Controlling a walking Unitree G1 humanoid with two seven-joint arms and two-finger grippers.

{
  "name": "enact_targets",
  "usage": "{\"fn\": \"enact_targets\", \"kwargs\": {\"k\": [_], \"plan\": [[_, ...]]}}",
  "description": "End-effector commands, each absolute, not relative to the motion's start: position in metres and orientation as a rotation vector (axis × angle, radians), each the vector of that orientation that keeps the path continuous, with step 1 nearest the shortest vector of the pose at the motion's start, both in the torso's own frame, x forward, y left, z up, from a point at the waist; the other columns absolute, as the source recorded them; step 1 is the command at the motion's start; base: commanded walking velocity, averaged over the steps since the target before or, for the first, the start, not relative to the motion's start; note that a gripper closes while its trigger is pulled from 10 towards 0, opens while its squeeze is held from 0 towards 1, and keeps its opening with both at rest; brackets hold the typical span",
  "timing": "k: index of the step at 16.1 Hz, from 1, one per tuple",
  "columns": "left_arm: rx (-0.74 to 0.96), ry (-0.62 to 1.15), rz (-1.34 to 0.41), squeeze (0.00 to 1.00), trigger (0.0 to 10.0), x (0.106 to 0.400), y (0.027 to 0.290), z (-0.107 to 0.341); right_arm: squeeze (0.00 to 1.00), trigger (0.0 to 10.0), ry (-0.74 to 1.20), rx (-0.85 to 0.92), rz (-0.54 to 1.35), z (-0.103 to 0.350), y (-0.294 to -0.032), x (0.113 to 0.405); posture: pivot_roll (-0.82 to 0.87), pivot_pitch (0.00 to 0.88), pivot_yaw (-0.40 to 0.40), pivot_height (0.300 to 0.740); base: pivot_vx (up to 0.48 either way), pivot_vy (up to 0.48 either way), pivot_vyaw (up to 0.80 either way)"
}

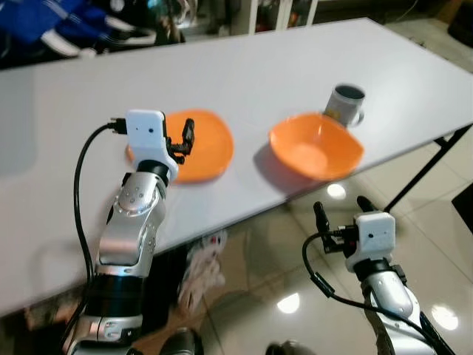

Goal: Setting the table

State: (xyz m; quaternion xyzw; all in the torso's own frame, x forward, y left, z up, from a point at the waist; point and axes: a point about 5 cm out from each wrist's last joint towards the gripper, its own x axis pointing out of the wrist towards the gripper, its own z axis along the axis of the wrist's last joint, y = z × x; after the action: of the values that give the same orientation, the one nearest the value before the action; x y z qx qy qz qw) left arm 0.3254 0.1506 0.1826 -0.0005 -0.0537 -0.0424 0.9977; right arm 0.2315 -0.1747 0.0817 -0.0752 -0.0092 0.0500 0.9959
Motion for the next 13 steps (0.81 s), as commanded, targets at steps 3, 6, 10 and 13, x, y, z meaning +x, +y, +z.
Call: {"fn": "enact_targets", "kwargs": {"k": [3, 6, 10, 13], "plan": [[0.004, -0.105, -0.106, 0.00, 10.0, 0.326, 0.147, 0.182, 0.00, 10.0, -0.011, -0.150, 0.080, 0.080, -0.179, 0.228, -0.08, 0.001, -0.030, 0.740, 0.000, 0.000, 0.00], [0.012, -0.099, -0.102, 0.00, 10.0, 0.327, 0.145, 0.181, 0.00, 10.0, -0.007, -0.147, 0.077, 0.079, -0.180, 0.226, -0.08, 0.004, -0.027, 0.740, 0.000, 0.000, 0.00], [0.033, 0.096, -0.136, 0.00, 10.0, 0.327, 0.140, 0.152, 0.00, 10.0, 0.031, -0.087, 0.058, 0.074, -0.181, 0.227, -0.09, 0.007, -0.018, 0.740, 0.000, 0.000, 0.00], [-0.038, 0.683, -0.186, 0.00, 10.0, 0.317, 0.151, 0.049, 0.00, 10.0, 0.270, 0.045, 0.035, 0.031, -0.186, 0.244, -0.08, 0.008, -0.011, 0.740, 0.000, 0.000, 0.00]]}}
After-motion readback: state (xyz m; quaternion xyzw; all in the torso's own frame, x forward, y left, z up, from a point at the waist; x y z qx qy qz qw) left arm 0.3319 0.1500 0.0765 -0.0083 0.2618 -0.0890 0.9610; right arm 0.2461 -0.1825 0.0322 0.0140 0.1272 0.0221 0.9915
